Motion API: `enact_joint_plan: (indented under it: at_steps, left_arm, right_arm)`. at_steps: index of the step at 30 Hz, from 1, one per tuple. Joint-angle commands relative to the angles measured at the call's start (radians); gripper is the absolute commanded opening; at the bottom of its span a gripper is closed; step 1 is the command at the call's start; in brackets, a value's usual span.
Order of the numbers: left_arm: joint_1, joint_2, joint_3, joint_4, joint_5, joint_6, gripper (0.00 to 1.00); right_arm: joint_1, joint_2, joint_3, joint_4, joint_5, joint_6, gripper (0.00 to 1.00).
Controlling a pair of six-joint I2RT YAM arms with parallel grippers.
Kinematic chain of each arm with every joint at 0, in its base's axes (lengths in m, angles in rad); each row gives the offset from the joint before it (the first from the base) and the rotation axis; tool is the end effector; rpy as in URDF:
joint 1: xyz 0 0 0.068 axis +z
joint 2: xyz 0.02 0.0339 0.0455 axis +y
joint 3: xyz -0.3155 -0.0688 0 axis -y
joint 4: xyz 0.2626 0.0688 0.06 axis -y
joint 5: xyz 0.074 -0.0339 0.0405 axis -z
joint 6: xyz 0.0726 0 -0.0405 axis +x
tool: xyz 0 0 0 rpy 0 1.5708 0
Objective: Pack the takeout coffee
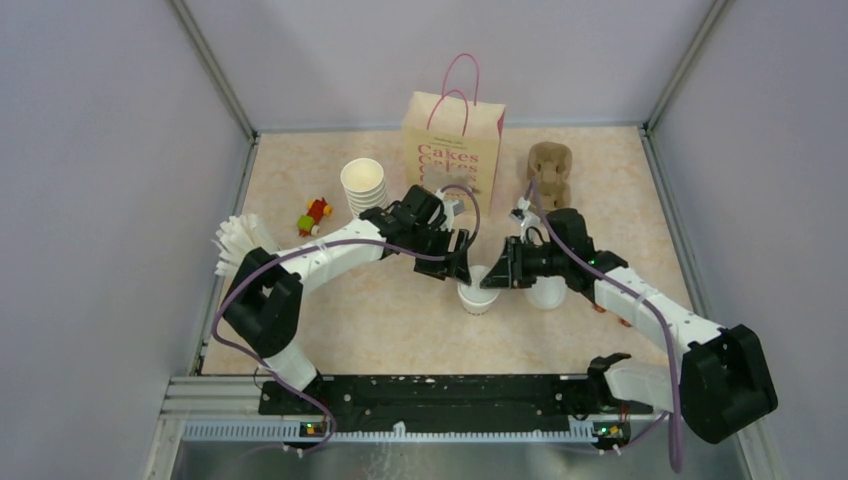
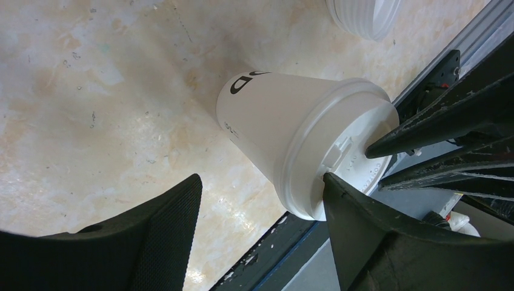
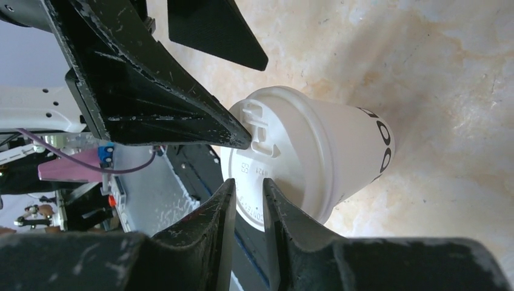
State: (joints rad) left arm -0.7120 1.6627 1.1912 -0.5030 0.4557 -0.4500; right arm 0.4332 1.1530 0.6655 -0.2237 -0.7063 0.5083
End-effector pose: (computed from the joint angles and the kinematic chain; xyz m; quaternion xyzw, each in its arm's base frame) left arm 0.2731 -0.2779 0.2467 0.1874 0.9145 -0.3375 0.1207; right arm 0.2071 0.1477 0.2475 -0.1120 0.8578 0.4575 0.2058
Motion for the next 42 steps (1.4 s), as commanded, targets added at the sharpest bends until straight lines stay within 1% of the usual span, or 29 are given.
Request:
enact_joint_plan:
  at_steps: [1,10,13,16,19,21,22,24,25,28,34,42]
  left_arm:
    - [-0.006,0.046,-0.014,-0.029,-0.101,0.03,0.77]
    - [-0.006,0.055,-0.061,-0.028,-0.132,0.034,0.76]
    - [-0.007,0.059,-0.064,-0.028,-0.13,0.034,0.76]
    - [-0.008,0.058,-0.058,-0.031,-0.13,0.034,0.75]
    - [-0.009,0.063,-0.046,-0.039,-0.13,0.032,0.75]
    - [-0.011,0.07,-0.039,-0.04,-0.125,0.028,0.74]
    - [-0.013,0.072,-0.036,-0.04,-0.124,0.026,0.74]
    - [-0.018,0.077,-0.03,-0.046,-0.119,0.022,0.74]
    - [-0.02,0.078,-0.025,-0.049,-0.119,0.022,0.74]
    - [-0.027,0.073,-0.019,-0.051,-0.122,0.023,0.74]
    - [-0.029,0.075,-0.009,-0.063,-0.119,0.03,0.74]
    - [-0.029,0.086,0.001,-0.078,-0.129,0.034,0.74]
  right_arm:
    - [-0.025,-0.006,-0.071,-0.007,0.082,-0.057,0.24]
    - [-0.033,-0.055,-0.199,-0.004,0.151,-0.061,0.24]
    - [-0.032,-0.044,-0.16,-0.03,0.172,-0.069,0.24]
    - [-0.032,-0.038,-0.045,-0.09,0.151,-0.081,0.25]
    - [-0.032,-0.059,0.118,-0.157,0.14,-0.049,0.31]
    - [-0.033,-0.079,0.183,-0.186,0.162,-0.01,0.37]
    - [-0.032,-0.09,0.194,-0.201,0.175,0.011,0.4]
    - [-0.033,-0.123,0.178,-0.209,0.189,0.059,0.55]
    - [-0.032,-0.143,0.164,-0.214,0.209,0.083,0.6]
    - [-0.032,-0.195,0.104,-0.226,0.243,0.124,0.65]
    - [-0.033,-0.228,0.034,-0.221,0.242,0.142,0.65]
    - [-0.032,-0.194,-0.032,-0.136,0.205,0.157,0.53]
